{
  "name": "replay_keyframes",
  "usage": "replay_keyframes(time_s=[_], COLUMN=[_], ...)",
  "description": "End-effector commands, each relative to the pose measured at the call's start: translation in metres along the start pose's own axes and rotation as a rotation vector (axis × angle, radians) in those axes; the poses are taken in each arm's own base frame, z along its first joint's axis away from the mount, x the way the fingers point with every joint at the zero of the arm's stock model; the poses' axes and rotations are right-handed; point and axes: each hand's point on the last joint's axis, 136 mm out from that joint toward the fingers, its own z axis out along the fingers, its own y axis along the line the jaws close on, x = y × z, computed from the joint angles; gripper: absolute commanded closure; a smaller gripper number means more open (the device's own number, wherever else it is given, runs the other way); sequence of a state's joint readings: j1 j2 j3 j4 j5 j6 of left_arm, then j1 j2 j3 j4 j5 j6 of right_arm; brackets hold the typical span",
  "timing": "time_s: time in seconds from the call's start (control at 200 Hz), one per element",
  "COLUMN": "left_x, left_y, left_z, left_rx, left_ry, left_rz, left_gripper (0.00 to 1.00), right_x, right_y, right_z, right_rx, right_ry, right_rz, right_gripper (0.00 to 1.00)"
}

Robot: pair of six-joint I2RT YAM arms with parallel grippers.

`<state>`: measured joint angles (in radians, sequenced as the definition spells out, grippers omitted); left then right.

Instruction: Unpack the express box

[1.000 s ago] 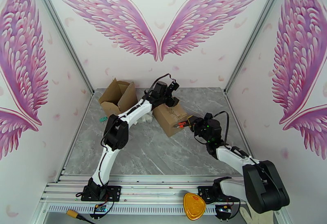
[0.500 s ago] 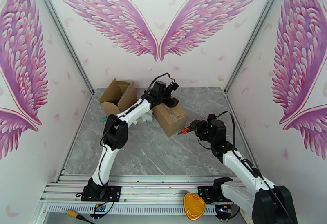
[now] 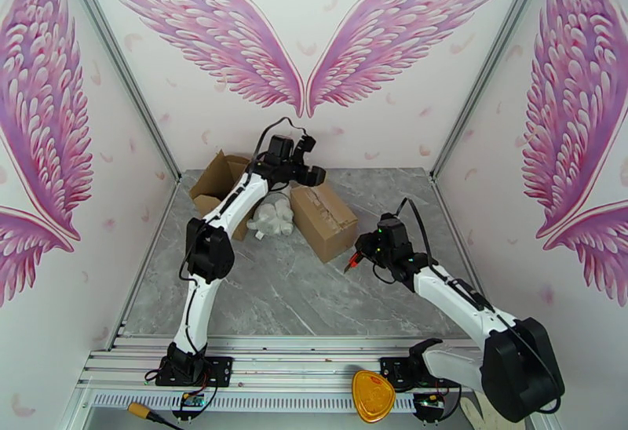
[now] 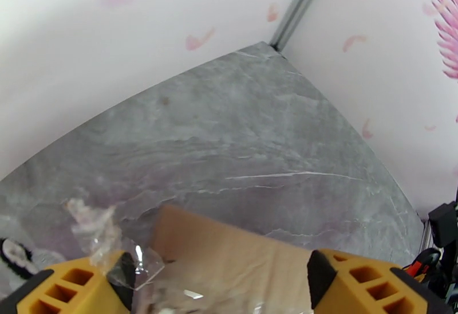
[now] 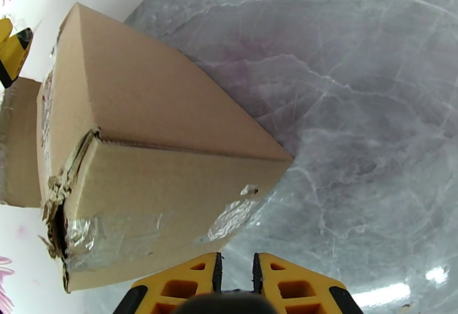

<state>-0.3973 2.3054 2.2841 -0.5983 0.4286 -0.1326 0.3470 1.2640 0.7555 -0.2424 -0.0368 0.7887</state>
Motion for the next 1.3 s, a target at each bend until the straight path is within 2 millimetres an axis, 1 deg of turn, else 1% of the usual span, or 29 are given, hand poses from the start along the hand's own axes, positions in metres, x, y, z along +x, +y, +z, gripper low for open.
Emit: replay_keyframes(time_s=[0.0, 0.05, 0.09, 0.245, 0.325, 0.48, 0.68, 0.77, 0.88, 0.964, 1.079, 1.199, 1.294], left_x=[0.010, 0.019, 0.026, 0.047, 0.054, 0.065, 0.070, 0.070, 0.071, 0.076, 0.081, 0.083, 0.081], left_y=[0.032, 0.044, 0.050, 0.059, 0.057, 0.050, 0.030, 0.021, 0.010, 0.000, -0.010, -0.023, -0.034], left_z=[-0.013, -0.011, -0.009, 0.001, 0.005, 0.009, 0.008, 0.005, 0.001, 0.000, -0.008, -0.018, -0.025], left_rx=[-0.062, -0.082, -0.089, -0.106, -0.083, -0.040, 0.020, 0.043, 0.072, 0.085, 0.093, 0.105, 0.103], left_ry=[0.053, 0.076, 0.093, 0.144, 0.156, 0.181, 0.198, 0.196, 0.193, 0.205, 0.204, 0.181, 0.184], left_rz=[-0.124, -0.150, -0.161, -0.175, -0.200, -0.245, -0.266, -0.277, -0.296, -0.312, -0.343, -0.338, -0.299], left_gripper=[0.16, 0.16, 0.17, 0.17, 0.17, 0.19, 0.20, 0.21, 0.21, 0.21, 0.21, 0.21, 0.21], right_x=[-0.020, -0.023, -0.025, -0.036, -0.040, -0.050, -0.069, -0.078, -0.093, -0.106, -0.124, -0.141, -0.154], right_y=[0.019, 0.026, 0.029, 0.042, 0.046, 0.045, 0.049, 0.041, 0.034, 0.029, 0.020, 0.006, -0.005], right_z=[0.005, 0.010, 0.015, 0.027, 0.031, 0.036, 0.041, 0.045, 0.049, 0.051, 0.054, 0.052, 0.044], right_rx=[0.031, 0.035, 0.045, 0.054, 0.059, 0.100, 0.141, 0.178, 0.184, 0.195, 0.227, 0.253, 0.274], right_ry=[-0.043, -0.036, -0.029, -0.033, -0.034, -0.057, -0.073, -0.067, -0.073, -0.076, -0.081, -0.083, -0.097], right_rz=[-0.122, -0.151, -0.169, -0.204, -0.219, -0.250, -0.306, -0.301, -0.285, -0.289, -0.310, -0.295, -0.274], right_gripper=[1.00, 1.00, 1.00, 1.00, 1.00, 1.00, 1.00, 1.00, 1.00, 1.00, 1.00, 1.00, 1.00])
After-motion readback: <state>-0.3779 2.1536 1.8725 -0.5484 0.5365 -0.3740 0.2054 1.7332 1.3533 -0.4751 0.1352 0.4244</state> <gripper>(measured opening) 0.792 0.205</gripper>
